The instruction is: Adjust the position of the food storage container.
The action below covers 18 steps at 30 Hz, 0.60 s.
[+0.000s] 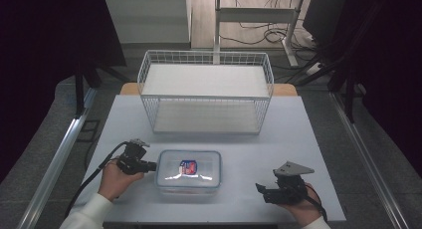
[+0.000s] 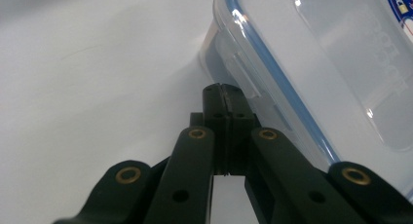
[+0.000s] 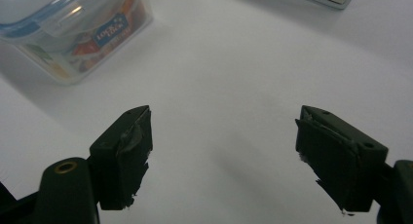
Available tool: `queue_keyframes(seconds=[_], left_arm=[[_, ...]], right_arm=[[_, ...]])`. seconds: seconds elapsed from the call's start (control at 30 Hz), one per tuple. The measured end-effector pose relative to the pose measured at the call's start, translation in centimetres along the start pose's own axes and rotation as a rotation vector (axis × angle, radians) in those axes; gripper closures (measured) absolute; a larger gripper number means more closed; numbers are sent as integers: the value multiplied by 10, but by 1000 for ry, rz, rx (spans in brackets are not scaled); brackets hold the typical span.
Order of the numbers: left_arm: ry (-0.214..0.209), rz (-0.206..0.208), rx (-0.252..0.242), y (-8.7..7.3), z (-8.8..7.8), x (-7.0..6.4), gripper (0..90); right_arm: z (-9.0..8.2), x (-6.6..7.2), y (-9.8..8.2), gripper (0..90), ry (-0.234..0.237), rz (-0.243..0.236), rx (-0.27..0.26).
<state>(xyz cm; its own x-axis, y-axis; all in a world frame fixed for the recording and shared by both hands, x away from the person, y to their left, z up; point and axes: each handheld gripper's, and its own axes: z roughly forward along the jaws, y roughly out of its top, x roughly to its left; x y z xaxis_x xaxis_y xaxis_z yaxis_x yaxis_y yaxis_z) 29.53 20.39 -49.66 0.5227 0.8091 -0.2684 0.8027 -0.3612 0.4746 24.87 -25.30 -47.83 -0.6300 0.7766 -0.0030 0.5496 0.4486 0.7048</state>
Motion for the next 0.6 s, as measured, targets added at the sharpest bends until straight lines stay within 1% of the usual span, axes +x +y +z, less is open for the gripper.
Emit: queue_keyframes(seconds=[0.03, 0.07, 0.1, 0.13, 0.17, 0.23, 0.33, 0.6], left_arm=[[0, 0, 0, 0, 0, 0, 900], [-6, 8, 2, 2, 2, -4, 900], [-6, 8, 2, 2, 2, -4, 900], [-13, 16, 4, 3, 4, -8, 900], [-13, 16, 4, 3, 4, -8, 900], [-30, 13, -2, 4, 6, -11, 900], [-29, 19, -2, 5, 7, -14, 900], [-39, 20, -9, 6, 10, -17, 900]], right_arm=[[0, 0, 0, 209, 0, 0, 0], [0, 0, 0, 209, 0, 0, 0], [0, 0, 0, 209, 0, 0, 0], [0, 0, 0, 209, -1, 0, 0], [0, 0, 0, 209, -1, 0, 0], [0, 0, 0, 209, -1, 0, -1], [0, -1, 0, 209, -1, 1, 1], [0, -1, 0, 209, -4, 1, -2]])
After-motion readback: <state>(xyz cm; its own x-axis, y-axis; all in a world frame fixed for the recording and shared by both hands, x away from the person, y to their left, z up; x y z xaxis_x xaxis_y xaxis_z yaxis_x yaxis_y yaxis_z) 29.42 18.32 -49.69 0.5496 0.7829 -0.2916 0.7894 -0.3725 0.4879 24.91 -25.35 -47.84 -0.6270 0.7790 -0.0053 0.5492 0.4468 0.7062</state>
